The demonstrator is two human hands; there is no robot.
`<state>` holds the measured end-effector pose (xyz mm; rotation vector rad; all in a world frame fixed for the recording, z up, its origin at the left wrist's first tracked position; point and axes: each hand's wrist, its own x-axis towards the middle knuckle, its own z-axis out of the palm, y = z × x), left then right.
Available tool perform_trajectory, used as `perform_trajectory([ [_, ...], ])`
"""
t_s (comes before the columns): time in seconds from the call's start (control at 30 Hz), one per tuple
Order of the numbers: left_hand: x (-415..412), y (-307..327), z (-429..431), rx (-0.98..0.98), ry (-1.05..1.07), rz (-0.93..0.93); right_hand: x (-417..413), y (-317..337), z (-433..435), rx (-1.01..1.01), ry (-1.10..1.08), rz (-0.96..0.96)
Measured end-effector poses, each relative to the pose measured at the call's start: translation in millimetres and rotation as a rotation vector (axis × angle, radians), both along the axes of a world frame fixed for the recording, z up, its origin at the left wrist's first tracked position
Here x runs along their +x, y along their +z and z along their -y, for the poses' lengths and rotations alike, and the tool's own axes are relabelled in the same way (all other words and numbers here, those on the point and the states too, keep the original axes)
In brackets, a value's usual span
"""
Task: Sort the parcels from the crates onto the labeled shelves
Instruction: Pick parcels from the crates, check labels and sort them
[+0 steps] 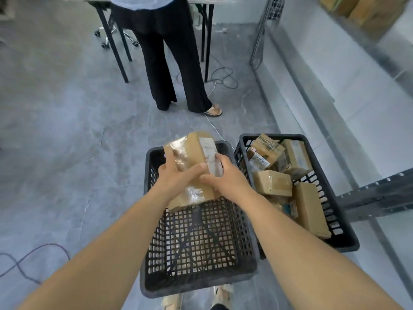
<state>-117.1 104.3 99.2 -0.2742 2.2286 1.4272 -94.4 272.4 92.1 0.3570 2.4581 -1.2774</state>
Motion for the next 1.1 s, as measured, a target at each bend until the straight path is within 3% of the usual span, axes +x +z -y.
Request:
perform_trajectory([
  [0.17, -5, 17, -3, -0.041, 0.091, 0.034, 0, 24, 7, -0.013, 0.097, -0.093],
  [0.43, -8, 39, 18, 0.327, 0.094, 0.019, -4, 56, -2, -0.254, -0.080, -0.113],
  [0.7, -4, 53, 25, 0.497, -0.021, 0.003, 3, 58, -4, -0.586, -0.102, 0.040],
  [0.87, 0, 54, 29, 0.508, -0.061, 0.014, 8, 56, -6, -0.651, -0.078, 0.051],
  [1.0, 6, 54, 32, 0.467, -0.033, 0.026, 15, 51, -6, -0.763, -0.200, 0.030],
  [1.1, 12, 61, 32, 0.382, -0.162, 0.060, 19, 47, -2, -0.881, -0.302, 0.010],
])
